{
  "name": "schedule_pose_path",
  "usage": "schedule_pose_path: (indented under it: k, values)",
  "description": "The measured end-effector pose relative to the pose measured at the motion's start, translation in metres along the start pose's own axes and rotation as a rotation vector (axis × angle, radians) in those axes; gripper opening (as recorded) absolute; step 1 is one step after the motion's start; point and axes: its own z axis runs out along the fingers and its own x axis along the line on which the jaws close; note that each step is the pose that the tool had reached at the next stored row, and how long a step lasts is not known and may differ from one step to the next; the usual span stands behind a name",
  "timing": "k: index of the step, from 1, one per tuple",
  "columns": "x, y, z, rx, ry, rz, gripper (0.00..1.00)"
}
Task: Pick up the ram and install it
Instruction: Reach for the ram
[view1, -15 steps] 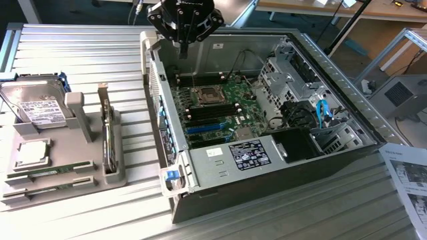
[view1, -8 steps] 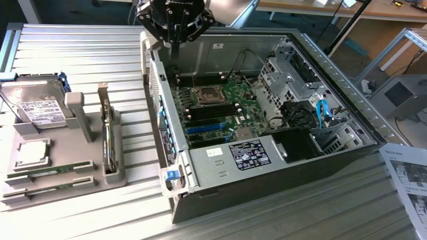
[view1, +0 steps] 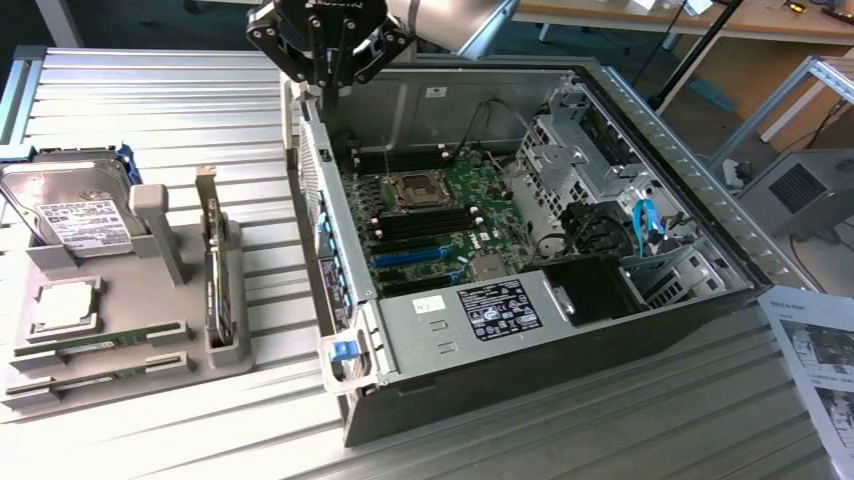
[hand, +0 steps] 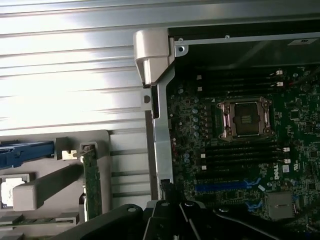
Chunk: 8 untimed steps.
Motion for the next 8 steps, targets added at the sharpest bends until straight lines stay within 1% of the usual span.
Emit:
schedule_pose_path:
  k: [2,4,8]
  values:
    - [0.005,-0.0004,-0.0001,0.0,0.0,0.0,0.11]
    - [0.014,-0.001,-0.0004,0.0,0.0,0.0,0.11]
    - [0.027,-0.002,-0.0008,0.0,0.0,0.0,0.11]
